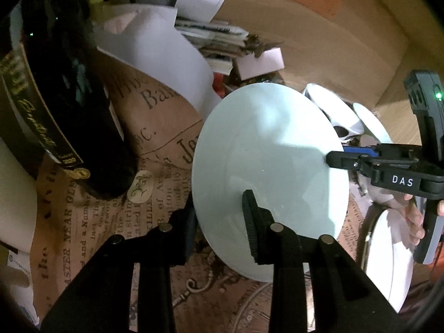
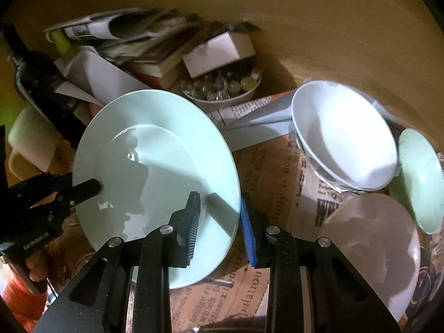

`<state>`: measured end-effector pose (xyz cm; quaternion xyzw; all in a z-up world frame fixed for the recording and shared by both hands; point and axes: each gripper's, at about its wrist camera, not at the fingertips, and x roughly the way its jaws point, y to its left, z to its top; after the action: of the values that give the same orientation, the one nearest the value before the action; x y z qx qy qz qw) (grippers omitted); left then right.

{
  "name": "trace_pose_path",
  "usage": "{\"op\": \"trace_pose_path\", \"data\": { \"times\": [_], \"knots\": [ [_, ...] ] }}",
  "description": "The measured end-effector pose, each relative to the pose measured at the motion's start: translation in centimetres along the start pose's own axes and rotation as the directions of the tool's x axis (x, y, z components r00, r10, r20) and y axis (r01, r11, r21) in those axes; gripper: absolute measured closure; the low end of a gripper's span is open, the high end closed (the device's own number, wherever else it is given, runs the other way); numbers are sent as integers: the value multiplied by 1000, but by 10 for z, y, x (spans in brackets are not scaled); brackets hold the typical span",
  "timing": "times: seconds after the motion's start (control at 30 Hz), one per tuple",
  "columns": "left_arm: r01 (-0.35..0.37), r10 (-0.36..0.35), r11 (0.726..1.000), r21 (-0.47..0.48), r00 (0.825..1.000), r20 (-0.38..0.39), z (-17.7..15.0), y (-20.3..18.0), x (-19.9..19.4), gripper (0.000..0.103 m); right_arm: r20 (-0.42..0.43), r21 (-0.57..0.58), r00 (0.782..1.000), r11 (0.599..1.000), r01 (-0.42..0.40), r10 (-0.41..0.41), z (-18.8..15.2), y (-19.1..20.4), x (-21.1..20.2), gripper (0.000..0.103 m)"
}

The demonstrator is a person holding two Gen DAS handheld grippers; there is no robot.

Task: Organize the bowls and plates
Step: 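Lift the mint green plate with both grippers off the table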

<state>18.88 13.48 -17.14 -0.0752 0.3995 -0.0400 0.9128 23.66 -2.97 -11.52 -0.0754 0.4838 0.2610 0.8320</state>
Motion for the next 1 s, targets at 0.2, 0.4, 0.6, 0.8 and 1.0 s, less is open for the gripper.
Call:
{"op": "trace_pose_path", "data": {
  "times": [0.2,0.4,0.6,0.8,1.0],
  "knots": [
    [-10,9,1000,14,997,72,-2,-6,-27,72,60,-2,998,1000,-7,7,-6,2,-20,77],
    [-13,10,1000,25,992,124,-4,-14,-50,72,107,7,994,1000,-29,28,-21,-5,-46,77],
    [-1,-5,999,41,986,168,-4,-29,-65,72,148,17,989,999,-27,25,-29,3,-63,77],
    [14,-25,998,57,981,192,-7,-43,-76,72,185,30,983,999,-21,15,-38,-1,-78,77],
    [35,-50,996,78,978,201,-13,-58,-83,72,212,46,977,999,-11,1,-50,-7,-91,77]
  ]
}}
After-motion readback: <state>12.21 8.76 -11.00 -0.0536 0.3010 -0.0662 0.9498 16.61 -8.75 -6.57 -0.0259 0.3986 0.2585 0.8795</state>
